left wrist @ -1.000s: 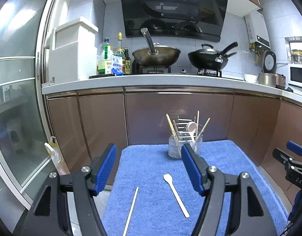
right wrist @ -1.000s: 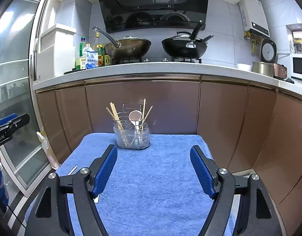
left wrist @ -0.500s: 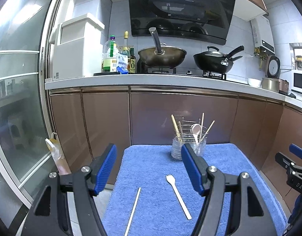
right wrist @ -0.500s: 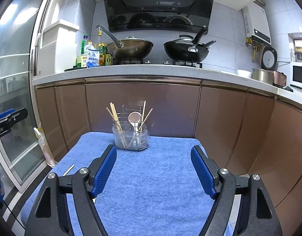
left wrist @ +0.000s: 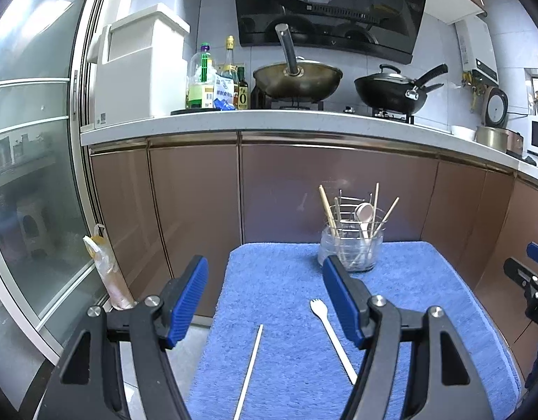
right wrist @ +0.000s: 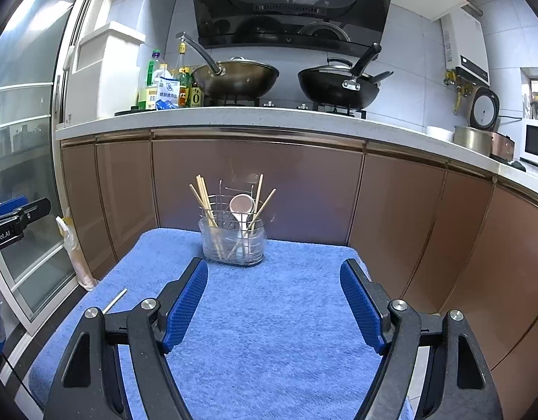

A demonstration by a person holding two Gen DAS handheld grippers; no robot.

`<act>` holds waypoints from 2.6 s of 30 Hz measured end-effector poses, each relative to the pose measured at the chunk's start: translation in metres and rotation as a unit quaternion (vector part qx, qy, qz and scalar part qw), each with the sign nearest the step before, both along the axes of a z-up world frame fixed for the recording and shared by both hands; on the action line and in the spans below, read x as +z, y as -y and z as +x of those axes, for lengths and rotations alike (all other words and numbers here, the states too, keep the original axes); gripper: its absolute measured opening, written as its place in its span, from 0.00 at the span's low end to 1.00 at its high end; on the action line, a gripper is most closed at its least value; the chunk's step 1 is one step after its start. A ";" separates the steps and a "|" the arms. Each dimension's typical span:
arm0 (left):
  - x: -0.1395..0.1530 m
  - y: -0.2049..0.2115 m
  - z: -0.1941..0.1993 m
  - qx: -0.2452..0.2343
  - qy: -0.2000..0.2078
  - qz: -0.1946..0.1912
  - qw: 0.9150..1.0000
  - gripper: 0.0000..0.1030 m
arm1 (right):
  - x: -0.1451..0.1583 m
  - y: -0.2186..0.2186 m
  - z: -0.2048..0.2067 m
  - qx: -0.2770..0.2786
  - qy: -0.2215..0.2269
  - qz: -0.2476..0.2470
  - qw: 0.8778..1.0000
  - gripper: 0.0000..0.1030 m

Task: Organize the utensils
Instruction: 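Pull both open tools back from the rack above the towel, then lower both open tools toward the last chopstick and the white fork, then grasp the wooden chopstick with the left tool while the right tool grasps the white spork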

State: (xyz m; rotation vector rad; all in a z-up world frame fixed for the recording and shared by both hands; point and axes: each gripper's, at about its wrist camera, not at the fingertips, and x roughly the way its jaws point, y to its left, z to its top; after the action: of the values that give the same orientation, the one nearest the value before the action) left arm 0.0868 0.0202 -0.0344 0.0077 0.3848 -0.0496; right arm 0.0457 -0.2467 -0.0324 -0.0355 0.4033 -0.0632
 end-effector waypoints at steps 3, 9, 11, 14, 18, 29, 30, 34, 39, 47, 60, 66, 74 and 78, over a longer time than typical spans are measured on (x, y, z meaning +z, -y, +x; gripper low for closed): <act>-0.006 -0.004 0.007 0.001 -0.011 -0.003 1.000 0.64 | -0.001 -0.003 0.005 0.002 -0.005 -0.002 1.000 0.75; -0.018 -0.017 0.021 0.008 -0.031 -0.005 0.999 0.64 | -0.006 -0.011 0.019 0.007 -0.021 -0.008 1.000 0.75; -0.022 -0.022 0.027 0.010 -0.041 -0.007 0.999 0.64 | -0.009 -0.014 0.023 0.010 -0.027 -0.010 1.000 0.75; -0.031 -0.029 0.037 0.010 -0.063 -0.015 0.998 0.64 | -0.013 -0.018 0.031 0.017 -0.038 -0.009 0.999 0.75; -0.044 -0.041 0.053 0.004 -0.107 -0.034 0.994 0.64 | -0.020 -0.025 0.044 0.034 -0.058 -0.007 0.998 0.75; -0.099 -0.057 0.107 -0.050 -0.258 -0.045 0.964 0.64 | -0.056 -0.048 0.107 0.116 -0.170 0.032 0.978 0.66; -0.104 -0.055 0.111 -0.058 -0.268 -0.042 0.961 0.64 | -0.063 -0.052 0.115 0.125 -0.185 0.037 0.974 0.63; -0.122 -0.047 0.121 -0.082 -0.295 -0.027 0.952 0.63 | -0.086 -0.070 0.145 0.159 -0.241 0.044 0.956 0.57; -0.147 -0.040 0.143 -0.105 -0.344 -0.023 0.933 0.62 | -0.119 -0.094 0.182 0.205 -0.328 0.061 0.920 0.53; -0.174 -0.033 0.174 -0.120 -0.411 -0.020 0.903 0.43 | -0.161 -0.127 0.236 0.215 -0.419 0.066 0.880 0.41; -0.192 -0.024 0.188 -0.139 -0.456 0.007 0.879 0.29 | -0.188 -0.172 0.275 0.201 -0.474 0.007 0.857 0.33; -0.194 -0.015 0.186 -0.137 -0.451 0.047 0.881 0.21 | -0.192 -0.184 0.285 0.206 -0.486 -0.013 0.849 0.31; -0.194 -0.010 0.182 -0.139 -0.441 0.068 0.884 0.13 | -0.198 -0.201 0.290 0.204 -0.476 -0.042 0.854 0.15; -0.194 -0.010 0.184 -0.140 -0.439 0.067 0.885 0.12 | -0.198 -0.200 0.292 0.209 -0.476 -0.042 0.853 0.12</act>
State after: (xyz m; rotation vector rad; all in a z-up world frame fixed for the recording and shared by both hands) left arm 0.2704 0.0298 -0.2282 0.1845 1.2981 -0.3191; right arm 0.3375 -0.0470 -0.2303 -0.2479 1.3834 0.3899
